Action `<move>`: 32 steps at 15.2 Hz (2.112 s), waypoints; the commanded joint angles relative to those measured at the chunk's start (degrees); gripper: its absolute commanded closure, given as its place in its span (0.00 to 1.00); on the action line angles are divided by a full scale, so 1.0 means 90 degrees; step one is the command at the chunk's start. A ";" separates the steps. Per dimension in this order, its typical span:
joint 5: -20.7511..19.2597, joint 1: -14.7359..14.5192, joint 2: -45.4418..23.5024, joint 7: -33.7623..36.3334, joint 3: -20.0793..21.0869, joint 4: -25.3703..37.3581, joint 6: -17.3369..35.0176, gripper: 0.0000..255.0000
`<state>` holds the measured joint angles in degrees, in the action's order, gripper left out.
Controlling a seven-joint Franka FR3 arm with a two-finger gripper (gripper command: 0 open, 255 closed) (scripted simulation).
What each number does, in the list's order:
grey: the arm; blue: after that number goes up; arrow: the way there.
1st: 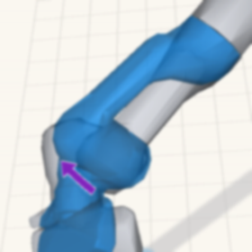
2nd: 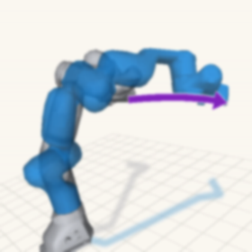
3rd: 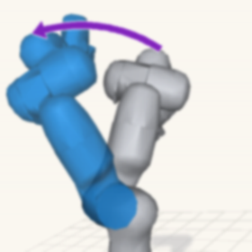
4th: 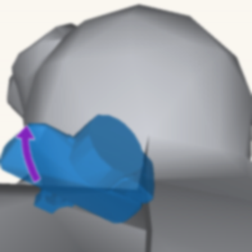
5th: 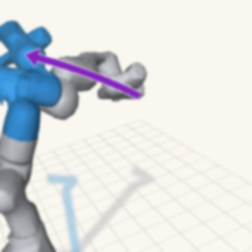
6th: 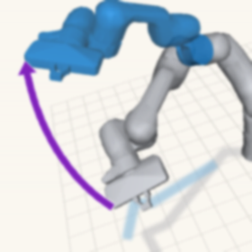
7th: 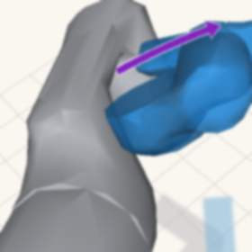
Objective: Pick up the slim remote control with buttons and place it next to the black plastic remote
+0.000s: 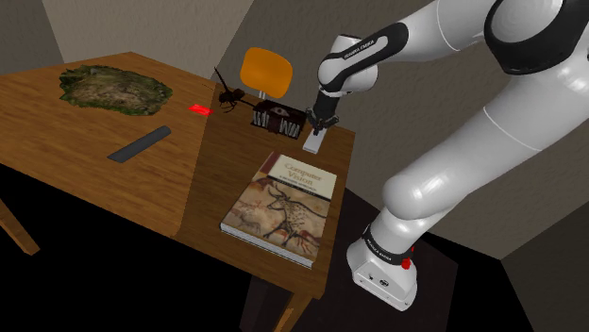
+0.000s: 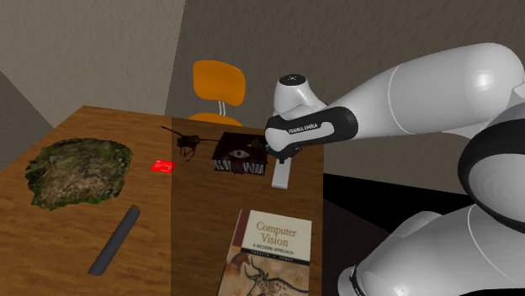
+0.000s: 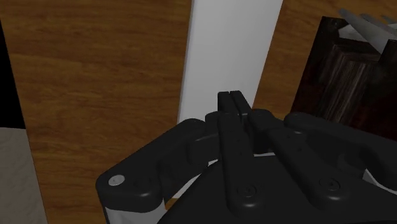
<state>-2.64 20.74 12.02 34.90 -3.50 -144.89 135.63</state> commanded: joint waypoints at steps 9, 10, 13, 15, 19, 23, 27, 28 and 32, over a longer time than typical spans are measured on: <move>0.0184 -0.0084 0.0008 0.0101 0.0045 -0.0286 -0.0010 0.00; 0.0186 -0.0086 -0.0059 0.0099 0.0042 -0.0318 0.0089 0.00; 0.0190 -0.0092 -0.0168 0.0096 0.0035 -0.0367 0.0247 0.00; 0.0189 -0.0095 -0.0168 0.0096 0.0032 -0.0367 0.0247 0.00; 0.0188 -0.0100 -0.0168 0.0097 0.0026 -0.0367 0.0247 0.00; 0.0184 -0.0153 -0.0033 0.0234 0.0109 -0.0613 0.0356 1.00; 0.0187 -0.0161 -0.0099 0.0266 0.0124 -0.0454 0.0259 1.00; 0.0198 -0.0176 -0.0146 0.0289 0.0140 -0.0392 0.0242 1.00; 0.0181 -0.0101 -0.0031 0.0103 0.0027 -0.0304 0.0047 1.00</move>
<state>-0.93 19.71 12.94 35.90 -3.14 -146.43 136.83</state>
